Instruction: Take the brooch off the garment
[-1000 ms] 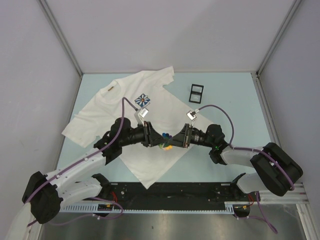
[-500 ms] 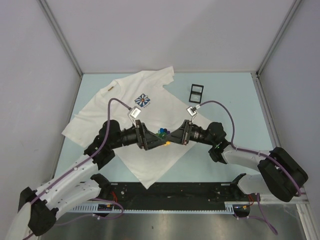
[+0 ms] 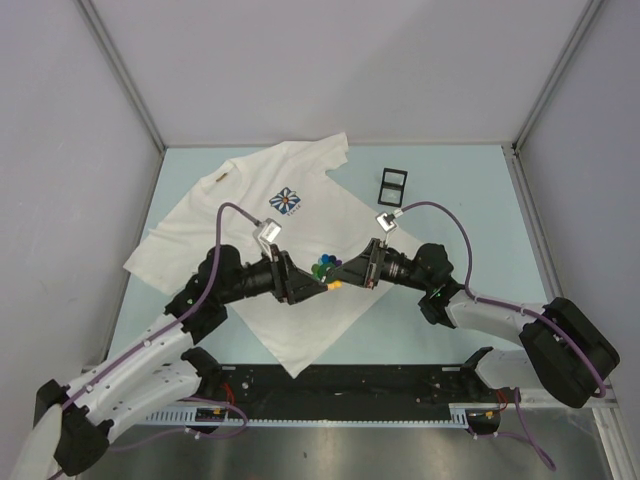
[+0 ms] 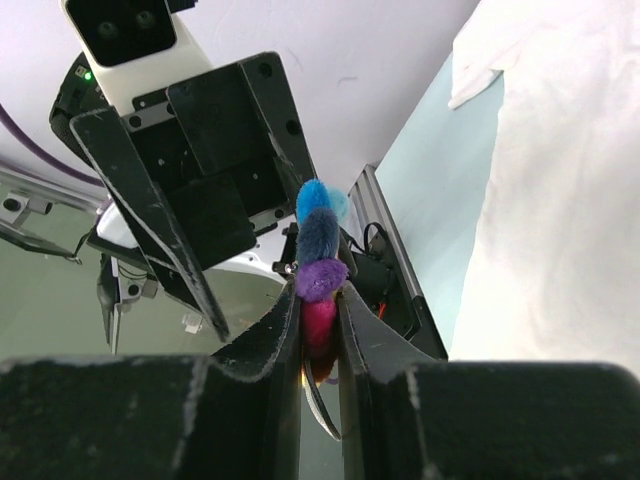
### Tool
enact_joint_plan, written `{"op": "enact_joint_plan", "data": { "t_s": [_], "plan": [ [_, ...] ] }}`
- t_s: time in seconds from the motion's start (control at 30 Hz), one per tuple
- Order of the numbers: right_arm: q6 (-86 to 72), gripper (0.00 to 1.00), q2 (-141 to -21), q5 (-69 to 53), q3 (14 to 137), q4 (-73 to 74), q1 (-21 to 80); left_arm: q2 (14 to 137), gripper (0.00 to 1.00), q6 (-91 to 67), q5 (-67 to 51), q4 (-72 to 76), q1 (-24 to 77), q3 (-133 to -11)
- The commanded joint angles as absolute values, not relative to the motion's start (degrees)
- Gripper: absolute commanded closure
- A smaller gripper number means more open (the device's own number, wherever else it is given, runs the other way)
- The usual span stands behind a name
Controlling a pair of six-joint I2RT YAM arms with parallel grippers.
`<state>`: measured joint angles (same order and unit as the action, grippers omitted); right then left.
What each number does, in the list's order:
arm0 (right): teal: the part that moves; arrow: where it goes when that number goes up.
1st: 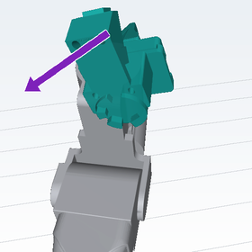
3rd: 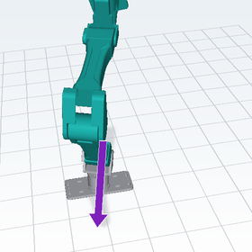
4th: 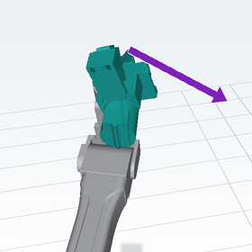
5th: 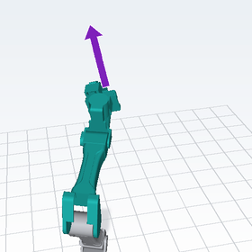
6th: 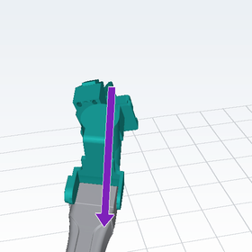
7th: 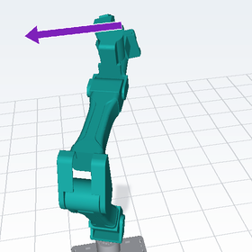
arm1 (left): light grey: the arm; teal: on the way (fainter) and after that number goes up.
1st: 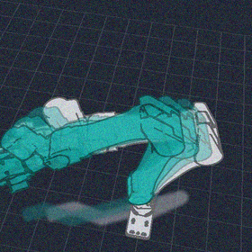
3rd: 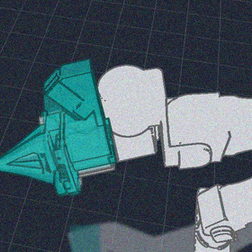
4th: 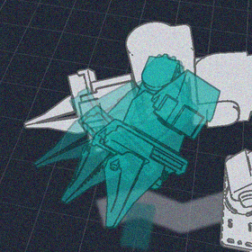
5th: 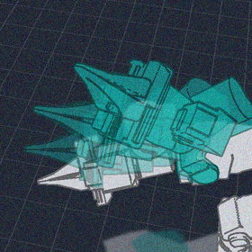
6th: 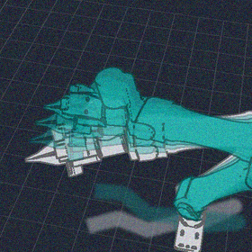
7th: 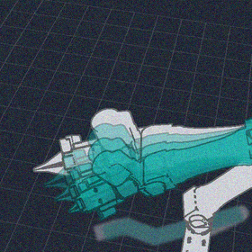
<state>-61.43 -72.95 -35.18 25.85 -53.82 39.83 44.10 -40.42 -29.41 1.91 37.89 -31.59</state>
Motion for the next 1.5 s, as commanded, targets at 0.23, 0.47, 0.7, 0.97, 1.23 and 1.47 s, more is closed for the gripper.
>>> {"op": "enact_joint_plan", "data": {
  "t_s": [0.23, 0.47, 0.7, 0.97, 1.23, 1.47],
  "plan": [
    [-60.82, 1.0, -72.16, -33.75, 26.54, -54.93, 40.34, 45.79, 0.49, -36.3, -20.75, 0.62, 41.66, -34.45],
    [-60.73, 1.0, -72.6, -33.66, 26.89, -55.19, 40.87, 46.84, 0.55, -36.21, -19.16, 0.53, 41.92, -35.33],
    [-60.21, 1.0, -73.04, -33.57, 26.89, -54.93, 41.31, 46.41, 0.62, -37.44, -18.46, 1.32, 42.01, -34.72],
    [-59.94, 1.0, -73.13, -33.31, 26.89, -54.58, 41.31, 44.48, 0.61, -37.88, -17.84, 1.58, 41.92, -33.31],
    [-59.85, 1.0, -73.12, -33.31, 26.89, -54.84, 41.66, 44.56, 0.66, -38.67, -18.37, 1.41, 41.92, -33.22],
    [-59.15, 1.0, -73.3, -33.66, 27.07, -55.11, 42.1, 45.35, 0.7, -41.39, -20.56, 3.86, 41.92, -32.17]
  ]
}}
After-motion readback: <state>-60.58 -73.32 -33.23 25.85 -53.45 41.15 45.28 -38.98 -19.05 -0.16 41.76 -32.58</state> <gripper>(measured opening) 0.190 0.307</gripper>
